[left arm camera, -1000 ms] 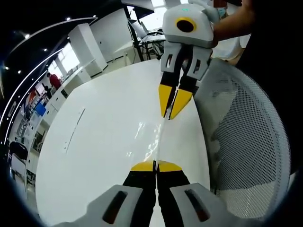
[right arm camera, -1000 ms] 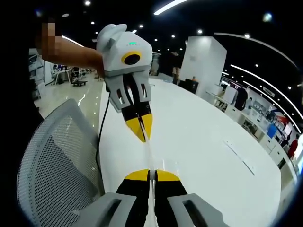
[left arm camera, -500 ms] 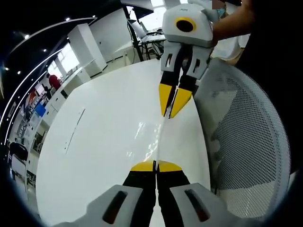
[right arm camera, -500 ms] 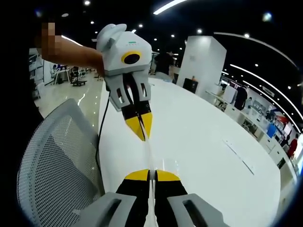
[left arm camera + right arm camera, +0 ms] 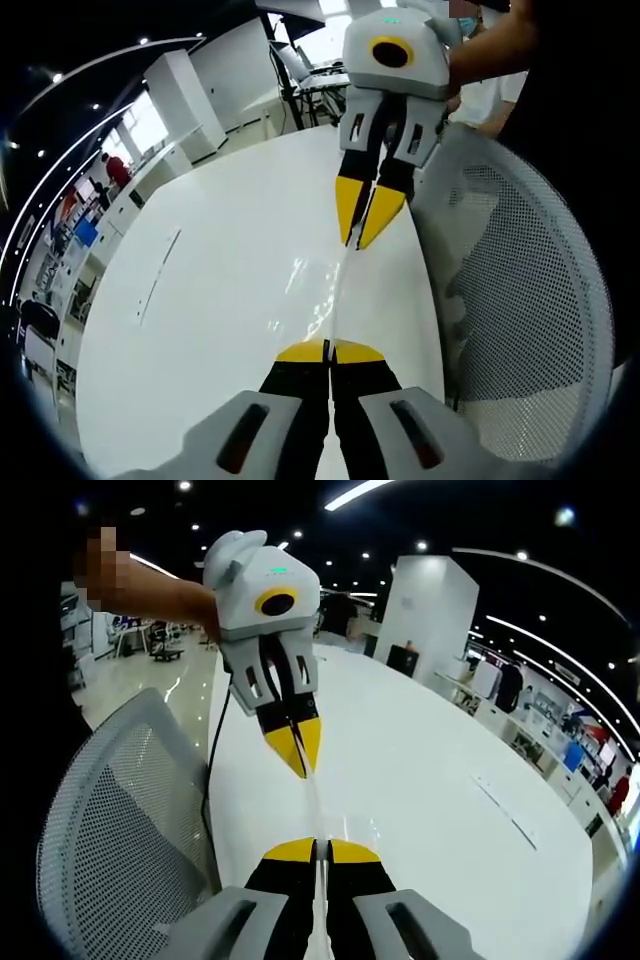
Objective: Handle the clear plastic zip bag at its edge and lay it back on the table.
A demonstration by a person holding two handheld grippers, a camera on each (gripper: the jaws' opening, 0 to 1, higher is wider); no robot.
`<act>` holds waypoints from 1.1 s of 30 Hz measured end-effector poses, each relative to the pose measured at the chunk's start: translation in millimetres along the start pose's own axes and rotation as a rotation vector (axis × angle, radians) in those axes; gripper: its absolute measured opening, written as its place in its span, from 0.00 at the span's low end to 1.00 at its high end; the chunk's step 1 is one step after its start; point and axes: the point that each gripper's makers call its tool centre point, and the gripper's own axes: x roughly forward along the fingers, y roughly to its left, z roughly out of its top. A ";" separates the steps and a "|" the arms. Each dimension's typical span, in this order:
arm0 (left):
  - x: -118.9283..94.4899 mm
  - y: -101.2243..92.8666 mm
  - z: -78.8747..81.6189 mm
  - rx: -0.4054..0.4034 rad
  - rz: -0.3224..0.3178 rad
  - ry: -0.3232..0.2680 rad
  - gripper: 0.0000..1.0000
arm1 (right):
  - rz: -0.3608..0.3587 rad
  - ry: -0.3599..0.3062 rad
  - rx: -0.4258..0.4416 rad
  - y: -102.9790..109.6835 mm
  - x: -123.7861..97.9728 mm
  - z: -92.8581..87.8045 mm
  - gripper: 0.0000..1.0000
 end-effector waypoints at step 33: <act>0.2 2.4 -0.7 -0.009 0.005 -0.003 0.00 | -0.012 0.001 0.004 -1.3 -0.5 -2.7 0.00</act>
